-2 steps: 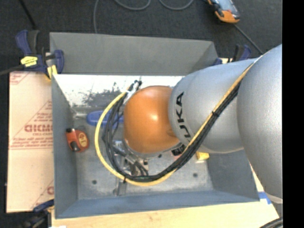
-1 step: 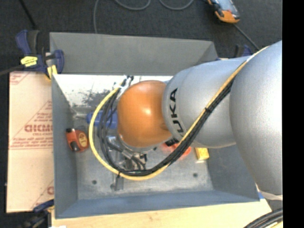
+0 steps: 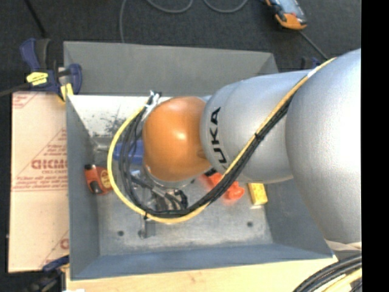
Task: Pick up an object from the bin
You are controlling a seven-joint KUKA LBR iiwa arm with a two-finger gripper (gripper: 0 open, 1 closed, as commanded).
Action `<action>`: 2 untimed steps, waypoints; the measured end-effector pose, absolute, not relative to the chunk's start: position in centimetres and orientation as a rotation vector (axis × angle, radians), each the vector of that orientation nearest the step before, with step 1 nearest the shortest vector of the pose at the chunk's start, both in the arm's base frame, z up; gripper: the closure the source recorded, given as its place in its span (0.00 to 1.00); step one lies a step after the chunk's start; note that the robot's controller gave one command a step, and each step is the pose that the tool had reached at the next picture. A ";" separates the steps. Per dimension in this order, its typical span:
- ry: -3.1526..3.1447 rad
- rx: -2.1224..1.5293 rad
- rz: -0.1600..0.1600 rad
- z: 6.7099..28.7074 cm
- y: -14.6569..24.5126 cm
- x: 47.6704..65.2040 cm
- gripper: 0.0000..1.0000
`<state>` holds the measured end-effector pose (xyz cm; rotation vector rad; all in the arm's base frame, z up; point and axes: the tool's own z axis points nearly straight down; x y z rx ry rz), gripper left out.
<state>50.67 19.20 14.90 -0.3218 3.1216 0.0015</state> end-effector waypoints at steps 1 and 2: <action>3.125 -0.302 0.003 14.3 16.6 48.5 0.00; 3.118 -0.369 0.000 12.8 14.9 50.7 0.00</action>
Offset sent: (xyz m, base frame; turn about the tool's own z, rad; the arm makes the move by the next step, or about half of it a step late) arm 0.0293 -0.0563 -0.0363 -0.0706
